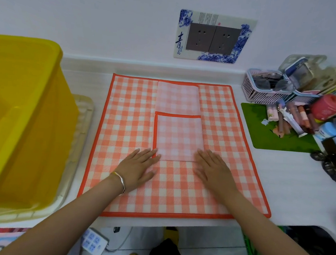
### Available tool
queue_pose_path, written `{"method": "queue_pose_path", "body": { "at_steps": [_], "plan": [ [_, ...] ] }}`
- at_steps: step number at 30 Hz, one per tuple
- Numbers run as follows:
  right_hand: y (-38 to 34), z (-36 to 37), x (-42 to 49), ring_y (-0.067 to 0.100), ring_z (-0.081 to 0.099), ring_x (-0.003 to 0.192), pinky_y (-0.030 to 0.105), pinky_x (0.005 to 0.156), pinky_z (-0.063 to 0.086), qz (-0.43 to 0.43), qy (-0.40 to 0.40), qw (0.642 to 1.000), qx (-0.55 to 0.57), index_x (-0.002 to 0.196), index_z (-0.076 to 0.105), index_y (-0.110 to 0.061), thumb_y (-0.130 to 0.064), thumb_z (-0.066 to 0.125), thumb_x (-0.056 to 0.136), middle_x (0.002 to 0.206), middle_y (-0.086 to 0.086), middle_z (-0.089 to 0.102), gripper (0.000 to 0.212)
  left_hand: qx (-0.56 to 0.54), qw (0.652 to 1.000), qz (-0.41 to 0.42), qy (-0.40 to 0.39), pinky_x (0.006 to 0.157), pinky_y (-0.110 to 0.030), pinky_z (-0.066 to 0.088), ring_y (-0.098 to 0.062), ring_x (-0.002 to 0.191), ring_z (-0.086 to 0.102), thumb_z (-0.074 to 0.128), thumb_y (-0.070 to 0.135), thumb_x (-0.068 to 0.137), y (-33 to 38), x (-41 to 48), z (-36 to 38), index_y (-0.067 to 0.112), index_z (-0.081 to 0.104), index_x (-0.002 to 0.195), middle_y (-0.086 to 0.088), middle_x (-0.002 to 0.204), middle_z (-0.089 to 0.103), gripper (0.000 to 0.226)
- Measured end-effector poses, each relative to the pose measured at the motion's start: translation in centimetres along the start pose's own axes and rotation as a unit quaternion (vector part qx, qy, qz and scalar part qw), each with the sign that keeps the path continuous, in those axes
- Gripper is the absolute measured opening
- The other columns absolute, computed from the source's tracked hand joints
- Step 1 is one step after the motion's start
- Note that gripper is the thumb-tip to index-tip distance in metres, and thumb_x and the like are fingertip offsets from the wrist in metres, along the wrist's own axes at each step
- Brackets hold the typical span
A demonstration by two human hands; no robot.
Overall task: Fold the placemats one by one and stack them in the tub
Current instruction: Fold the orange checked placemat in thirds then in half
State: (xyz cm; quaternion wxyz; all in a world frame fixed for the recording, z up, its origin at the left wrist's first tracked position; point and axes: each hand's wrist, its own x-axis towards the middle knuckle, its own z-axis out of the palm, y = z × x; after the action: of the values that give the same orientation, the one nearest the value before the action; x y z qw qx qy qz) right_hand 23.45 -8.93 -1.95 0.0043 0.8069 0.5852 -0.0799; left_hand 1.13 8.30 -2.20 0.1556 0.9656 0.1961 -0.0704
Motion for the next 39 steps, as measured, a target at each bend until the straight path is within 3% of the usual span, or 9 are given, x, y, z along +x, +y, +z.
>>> {"method": "queue_pose_path", "body": {
  "at_steps": [3, 7, 14, 18, 22, 29, 32, 36, 39],
  "plan": [
    [-0.1, 0.3, 1.6, 0.026, 0.041, 0.132, 0.040, 0.106, 0.029, -0.019, 0.035, 0.998, -0.040, 0.141, 0.038, -0.014, -0.028, 0.048, 0.095, 0.144, 0.006, 0.042, 0.049, -0.001, 1.000, -0.014, 0.011, 0.115, -0.030, -0.001, -0.014, 0.144, 0.011, -0.012, 0.073, 0.073, 0.6, 0.2, -0.6, 0.030, 0.022, 0.147, 0.007, 0.155, 0.016, 0.093],
    [-0.9, -0.6, 3.0, 0.023, 0.022, 0.142, 0.031, 0.107, 0.008, -0.023, 0.053, 0.998, -0.040, 0.148, 0.022, -0.014, -0.001, 0.053, 0.092, 0.153, 0.004, 0.023, 0.065, 0.001, 0.999, -0.017, 0.049, 0.116, -0.033, 0.009, -0.018, 0.140, 0.021, 0.015, 0.073, 0.078, 0.5, 0.7, -1.0, 0.025, 0.035, 0.142, 0.005, 0.147, 0.035, 0.083],
    [-0.5, -0.5, 0.1, 0.023, 0.066, 0.103, 0.033, 0.089, 0.039, -0.108, 0.135, 0.985, 0.003, 0.118, 0.064, -0.010, 0.001, 0.086, 0.058, 0.115, 0.007, 0.067, 0.065, -0.001, 0.997, 0.036, 0.067, 0.114, -0.032, 0.000, -0.017, 0.144, 0.008, 0.044, 0.053, 0.087, -1.1, 0.6, -1.8, 0.029, 0.027, 0.145, 0.007, 0.154, 0.019, 0.066],
    [-0.1, 0.1, -2.3, 0.020, 0.065, 0.105, 0.037, 0.088, 0.050, -0.204, 0.152, 0.967, 0.027, 0.123, 0.060, -0.011, -0.007, 0.078, 0.069, 0.118, 0.006, 0.066, 0.056, 0.076, 0.993, 0.082, 0.025, 0.110, -0.033, -0.018, -0.017, 0.140, -0.015, 0.048, -0.001, 0.085, -1.2, 0.9, -2.1, 0.034, -0.001, 0.144, 0.008, 0.151, -0.008, 0.084],
    [0.5, 0.1, -3.0, 0.018, 0.048, 0.127, 0.039, 0.103, 0.042, -0.255, 0.119, 0.959, 0.018, 0.139, 0.039, -0.019, -0.028, 0.048, 0.090, 0.138, 0.003, 0.050, 0.050, 0.129, 0.983, 0.130, -0.015, 0.107, -0.035, -0.022, -0.024, 0.137, -0.023, 0.034, -0.017, 0.079, -0.5, 1.0, -1.6, 0.033, -0.013, 0.140, 0.005, 0.150, -0.017, 0.092],
    [1.9, 0.7, -0.9, 0.019, -0.018, 0.144, 0.042, 0.117, -0.008, -0.196, -0.044, 0.979, -0.019, 0.148, -0.005, -0.039, -0.046, 0.043, 0.086, 0.158, -0.005, -0.010, 0.079, 0.204, 0.959, 0.159, -0.118, 0.105, -0.039, -0.026, -0.031, 0.133, -0.033, 0.043, 0.013, 0.092, 0.1, 0.1, -0.1, 0.039, -0.024, 0.138, 0.006, 0.150, -0.027, 0.086],
    [2.2, 1.2, -0.8, 0.015, -0.023, 0.142, 0.039, 0.116, -0.011, -0.183, -0.065, 0.981, -0.015, 0.148, -0.004, -0.039, -0.057, 0.029, 0.084, 0.157, -0.005, -0.014, 0.074, 0.195, 0.966, 0.157, -0.066, 0.105, -0.043, -0.024, -0.032, 0.136, -0.026, 0.047, 0.040, 0.090, -0.9, 0.2, 0.6, 0.037, -0.028, 0.139, 0.005, 0.152, -0.023, 0.090],
    [2.3, 1.5, -1.0, 0.016, -0.009, 0.145, 0.038, 0.116, -0.005, -0.164, -0.037, 0.986, 0.018, 0.148, 0.005, -0.039, -0.058, 0.028, 0.087, 0.158, -0.005, -0.003, 0.068, 0.179, 0.976, 0.126, 0.019, 0.108, -0.048, 0.015, -0.025, 0.135, 0.036, 0.055, 0.053, 0.075, -1.6, 0.5, 1.9, 0.018, -0.003, 0.150, -0.005, 0.151, 0.028, 0.101],
    [2.6, 1.5, -0.6, 0.016, -0.002, 0.144, 0.038, 0.114, -0.005, -0.155, -0.031, 0.987, 0.023, 0.148, 0.003, -0.040, -0.060, 0.030, 0.088, 0.157, -0.005, 0.002, 0.069, 0.168, 0.977, 0.117, 0.060, 0.111, -0.041, 0.010, -0.023, 0.137, 0.034, 0.066, 0.043, 0.074, -1.5, 1.3, 1.9, 0.015, 0.007, 0.148, -0.005, 0.153, 0.018, 0.098]
  ]
}}
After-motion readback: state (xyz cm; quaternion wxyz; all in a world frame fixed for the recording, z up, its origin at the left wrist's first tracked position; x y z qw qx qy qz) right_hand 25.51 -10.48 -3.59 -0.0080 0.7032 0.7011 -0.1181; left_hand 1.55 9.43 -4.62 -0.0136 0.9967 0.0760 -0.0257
